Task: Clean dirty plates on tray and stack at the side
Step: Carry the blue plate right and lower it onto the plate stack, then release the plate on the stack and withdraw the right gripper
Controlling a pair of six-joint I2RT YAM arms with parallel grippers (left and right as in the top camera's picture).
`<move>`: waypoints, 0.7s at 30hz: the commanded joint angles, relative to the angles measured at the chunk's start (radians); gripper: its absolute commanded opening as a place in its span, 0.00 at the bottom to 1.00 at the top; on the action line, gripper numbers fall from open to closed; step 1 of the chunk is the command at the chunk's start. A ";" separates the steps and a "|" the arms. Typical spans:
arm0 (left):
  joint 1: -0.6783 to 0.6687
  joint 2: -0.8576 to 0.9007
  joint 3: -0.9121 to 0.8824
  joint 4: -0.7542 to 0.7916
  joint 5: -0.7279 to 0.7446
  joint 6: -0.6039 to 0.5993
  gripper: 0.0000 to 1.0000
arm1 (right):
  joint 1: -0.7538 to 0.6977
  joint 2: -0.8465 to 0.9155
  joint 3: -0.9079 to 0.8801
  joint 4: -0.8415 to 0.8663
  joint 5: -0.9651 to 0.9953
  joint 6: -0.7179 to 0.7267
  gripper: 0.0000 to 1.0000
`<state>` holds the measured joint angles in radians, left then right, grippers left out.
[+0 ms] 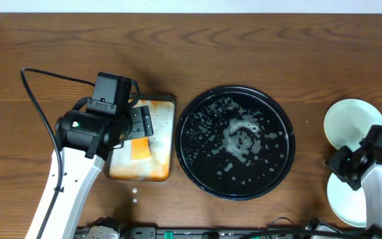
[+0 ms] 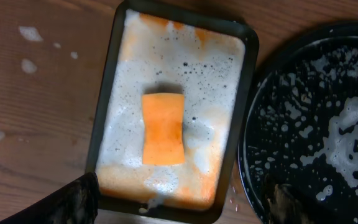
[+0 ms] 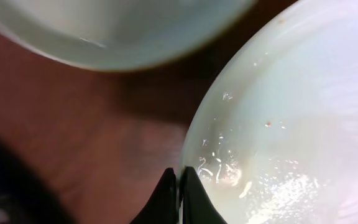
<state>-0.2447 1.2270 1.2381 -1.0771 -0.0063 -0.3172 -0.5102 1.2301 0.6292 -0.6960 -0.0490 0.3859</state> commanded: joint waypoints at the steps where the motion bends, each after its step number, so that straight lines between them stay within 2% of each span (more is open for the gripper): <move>1: 0.004 -0.004 0.003 -0.006 -0.008 0.000 0.84 | 0.014 -0.095 0.026 0.019 -0.076 0.016 0.01; 7: 0.004 -0.004 0.003 -0.006 -0.008 0.000 0.84 | 0.014 -0.123 0.026 0.187 -0.072 0.046 0.01; 17: 0.004 -0.004 0.003 -0.006 -0.008 0.000 0.84 | 0.032 0.118 0.026 0.682 -0.233 0.048 0.01; 21: 0.004 -0.004 0.003 -0.006 -0.008 0.000 0.84 | 0.087 0.198 0.026 0.774 -0.241 0.058 0.01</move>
<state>-0.2447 1.2270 1.2381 -1.0775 -0.0063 -0.3172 -0.4686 1.3891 0.6430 0.0628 -0.2333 0.4263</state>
